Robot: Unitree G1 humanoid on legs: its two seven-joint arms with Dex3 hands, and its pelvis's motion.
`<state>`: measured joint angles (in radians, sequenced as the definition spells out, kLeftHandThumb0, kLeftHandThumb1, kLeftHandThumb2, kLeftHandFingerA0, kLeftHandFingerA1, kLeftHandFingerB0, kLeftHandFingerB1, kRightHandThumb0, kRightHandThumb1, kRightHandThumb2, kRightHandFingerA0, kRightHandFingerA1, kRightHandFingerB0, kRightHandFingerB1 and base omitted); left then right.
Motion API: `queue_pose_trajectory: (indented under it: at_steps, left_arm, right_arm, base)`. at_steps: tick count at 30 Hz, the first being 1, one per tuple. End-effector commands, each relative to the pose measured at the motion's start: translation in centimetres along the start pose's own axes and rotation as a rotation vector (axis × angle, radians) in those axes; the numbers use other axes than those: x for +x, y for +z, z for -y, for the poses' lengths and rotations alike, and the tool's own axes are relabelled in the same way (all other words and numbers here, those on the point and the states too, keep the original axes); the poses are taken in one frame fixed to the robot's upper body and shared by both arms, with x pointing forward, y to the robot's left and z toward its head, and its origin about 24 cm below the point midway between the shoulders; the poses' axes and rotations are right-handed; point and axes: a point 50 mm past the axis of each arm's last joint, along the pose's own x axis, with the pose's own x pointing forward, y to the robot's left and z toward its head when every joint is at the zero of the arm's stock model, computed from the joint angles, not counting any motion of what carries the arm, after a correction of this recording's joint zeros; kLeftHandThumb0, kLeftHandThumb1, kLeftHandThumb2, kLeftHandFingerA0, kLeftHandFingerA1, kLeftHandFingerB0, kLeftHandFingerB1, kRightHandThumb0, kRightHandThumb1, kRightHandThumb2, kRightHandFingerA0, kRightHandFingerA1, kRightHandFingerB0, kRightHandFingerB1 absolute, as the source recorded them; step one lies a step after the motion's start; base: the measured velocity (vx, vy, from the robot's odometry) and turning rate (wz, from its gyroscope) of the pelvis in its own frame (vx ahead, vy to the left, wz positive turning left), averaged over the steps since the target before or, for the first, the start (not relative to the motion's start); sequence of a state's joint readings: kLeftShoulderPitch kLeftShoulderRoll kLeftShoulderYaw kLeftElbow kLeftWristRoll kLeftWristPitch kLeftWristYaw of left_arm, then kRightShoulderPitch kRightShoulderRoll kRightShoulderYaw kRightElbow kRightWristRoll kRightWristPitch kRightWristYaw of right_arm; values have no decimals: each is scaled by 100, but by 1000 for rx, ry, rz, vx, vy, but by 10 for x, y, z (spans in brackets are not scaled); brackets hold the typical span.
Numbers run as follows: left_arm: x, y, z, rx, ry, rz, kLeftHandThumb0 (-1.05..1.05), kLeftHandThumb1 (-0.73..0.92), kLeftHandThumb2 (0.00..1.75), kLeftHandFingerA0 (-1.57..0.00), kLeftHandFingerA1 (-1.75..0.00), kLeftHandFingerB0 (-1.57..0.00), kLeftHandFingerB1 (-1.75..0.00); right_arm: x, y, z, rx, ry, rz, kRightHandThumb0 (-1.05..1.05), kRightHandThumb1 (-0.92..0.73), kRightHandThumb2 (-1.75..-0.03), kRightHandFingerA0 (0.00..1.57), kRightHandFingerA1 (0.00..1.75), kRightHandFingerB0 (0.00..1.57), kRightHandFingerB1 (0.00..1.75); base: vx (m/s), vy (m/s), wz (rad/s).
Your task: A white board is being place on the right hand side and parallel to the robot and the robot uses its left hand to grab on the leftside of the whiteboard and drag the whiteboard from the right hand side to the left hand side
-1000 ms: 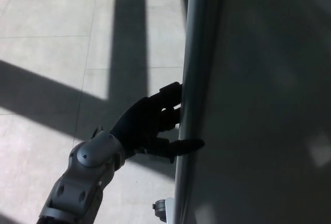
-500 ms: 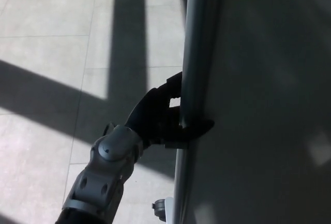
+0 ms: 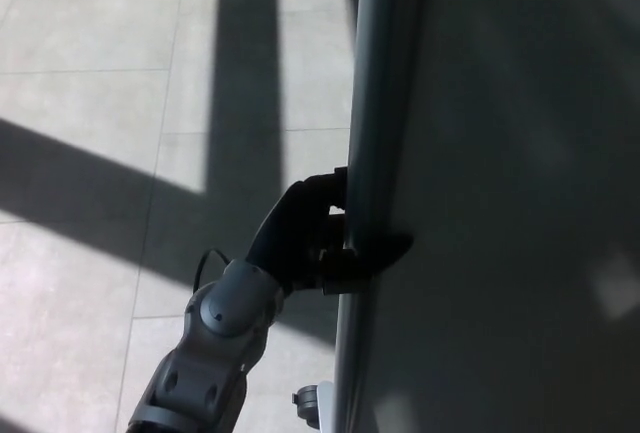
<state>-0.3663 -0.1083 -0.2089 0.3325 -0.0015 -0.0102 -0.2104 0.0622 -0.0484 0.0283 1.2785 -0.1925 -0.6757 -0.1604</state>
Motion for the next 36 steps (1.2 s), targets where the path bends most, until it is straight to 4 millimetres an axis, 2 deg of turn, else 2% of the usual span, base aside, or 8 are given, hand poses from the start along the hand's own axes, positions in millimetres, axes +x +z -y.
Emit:
queue_pose_trajectory:
  at_steps: [1, 2, 13, 16, 25, 26, 28, 36]
  left_arm:
    - [-10, -10, -6, 14, 41, -30, -1, 79, 62, -98, -91, -78, -64]
    - [-13, -10, -11, -9, 58, -34, -3, 78, 62, -99, -88, -78, -63]
    - [-35, -13, -60, -41, 150, -61, -2, 79, 63, -95, -89, -78, -63]
    - [-50, -14, -93, 3, 185, -74, -1, 80, 63, -98, -87, -80, -66]
    - [-75, -19, -126, 76, 202, -153, -2, 78, 62, -89, -84, -75, -64]
    - [-79, -20, -136, 60, 192, -176, -4, 77, 63, -86, -84, -75, -63]
    - [-83, -21, -144, 57, 180, -204, -4, 78, 62, -86, -83, -74, -61]
    - [-106, -24, -180, 8, 159, -262, 1, 78, 63, -89, -79, -80, -57]
  right_arm:
    - [-2, -3, 6, -28, -13, -5, -54, -83, -69, 95, 97, 33, 91]
    - [-1, -3, 7, -27, -12, -8, -54, -85, -68, 79, 91, 33, 90]
    - [-1, -4, 7, -17, -8, -15, -55, -85, -68, 83, 91, 34, 88]
    - [-1, -4, 7, -24, -4, -18, -58, -86, -67, 80, 91, 33, 88]
    - [-1, -3, 4, -21, -1, -20, -52, -85, -67, 81, 95, 35, 90]
    - [1, -2, 4, -23, 3, -18, -53, -85, -68, 97, 97, 34, 88]
    - [1, -1, 4, -20, 3, -19, -53, -85, -68, 99, 97, 35, 88]
    - [1, -2, 4, -47, 4, -14, -53, -85, -68, 82, 93, 34, 89]
  base:
    - [0, 0, 0]
    - [0, 0, 0]
    - [0, 0, 0]
    - [0, 0, 0]
    - [0, 0, 0]
    - [0, 0, 0]
    - [0, 0, 0]
    - [0, 0, 0]
